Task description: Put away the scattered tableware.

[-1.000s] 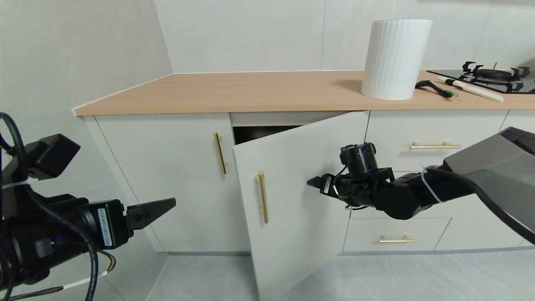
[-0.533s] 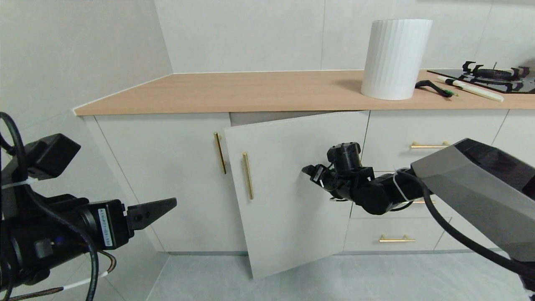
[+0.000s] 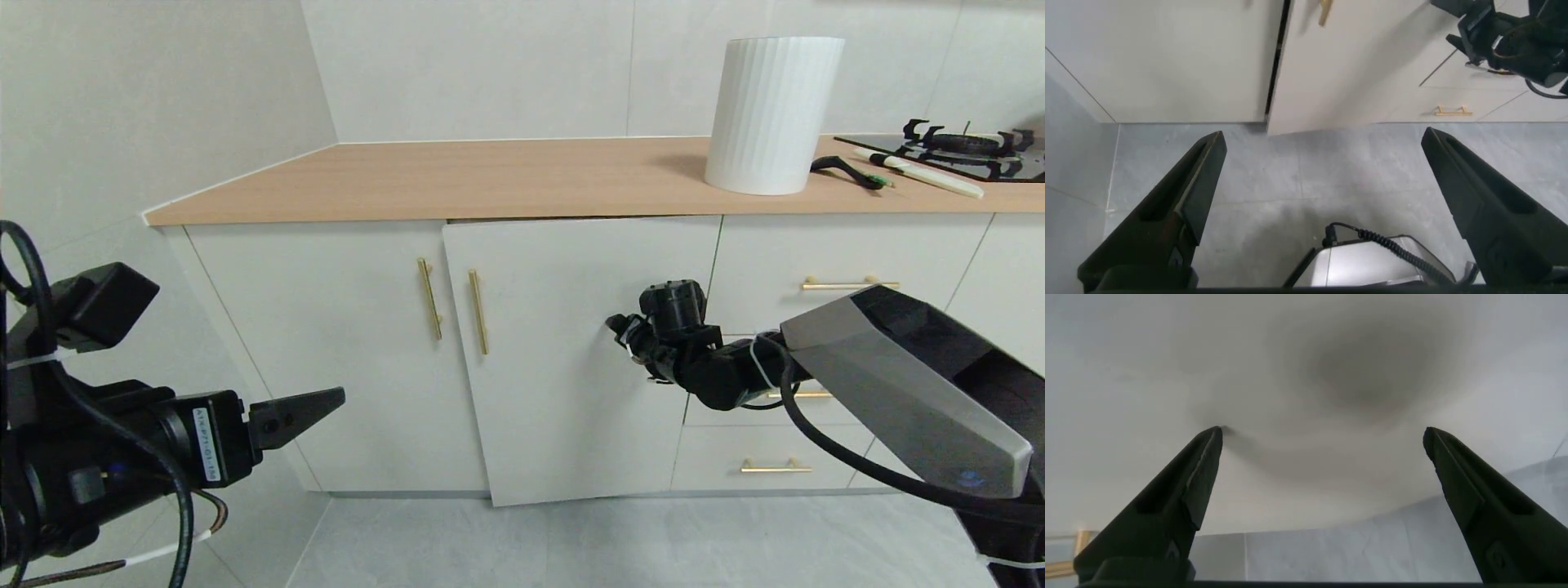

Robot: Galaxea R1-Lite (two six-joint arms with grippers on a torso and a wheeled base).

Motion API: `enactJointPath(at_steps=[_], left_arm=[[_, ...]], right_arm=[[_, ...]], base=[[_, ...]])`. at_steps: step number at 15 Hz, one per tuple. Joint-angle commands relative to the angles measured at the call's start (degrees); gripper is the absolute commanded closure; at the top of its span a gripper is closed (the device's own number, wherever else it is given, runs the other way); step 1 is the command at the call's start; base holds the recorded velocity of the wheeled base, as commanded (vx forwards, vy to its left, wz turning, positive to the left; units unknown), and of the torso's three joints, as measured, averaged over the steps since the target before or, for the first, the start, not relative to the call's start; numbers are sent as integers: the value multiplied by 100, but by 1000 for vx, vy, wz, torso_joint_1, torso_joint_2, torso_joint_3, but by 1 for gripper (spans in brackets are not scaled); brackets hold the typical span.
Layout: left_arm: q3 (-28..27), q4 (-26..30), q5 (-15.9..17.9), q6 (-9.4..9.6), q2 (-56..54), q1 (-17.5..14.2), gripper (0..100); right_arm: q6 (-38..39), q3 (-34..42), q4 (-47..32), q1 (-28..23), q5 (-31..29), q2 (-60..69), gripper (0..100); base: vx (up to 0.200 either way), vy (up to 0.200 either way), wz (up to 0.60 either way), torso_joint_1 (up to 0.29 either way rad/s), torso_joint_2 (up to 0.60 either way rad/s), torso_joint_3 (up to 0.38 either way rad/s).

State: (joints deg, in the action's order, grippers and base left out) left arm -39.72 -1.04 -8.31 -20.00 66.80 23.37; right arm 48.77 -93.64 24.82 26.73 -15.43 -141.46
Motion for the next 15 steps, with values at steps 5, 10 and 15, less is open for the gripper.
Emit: enactJointPath(at_steps=[5,10,15], left_arm=[[-1,-2,5,-3,8,1,0],[-1,-2,-4,-3,34,1,0],[-1,-2,-4,-3,8,1,0]], right_arm=[[0,-225,-21,-54,-135,-215,0],[9,-550,-206,-221,-241,-330,0],[-17,170,-206,-81,-118,417,0]], base=[[0,0,0,0,0,0],[0,0,0,0,0,0],[0,0,0,0,0,0]])
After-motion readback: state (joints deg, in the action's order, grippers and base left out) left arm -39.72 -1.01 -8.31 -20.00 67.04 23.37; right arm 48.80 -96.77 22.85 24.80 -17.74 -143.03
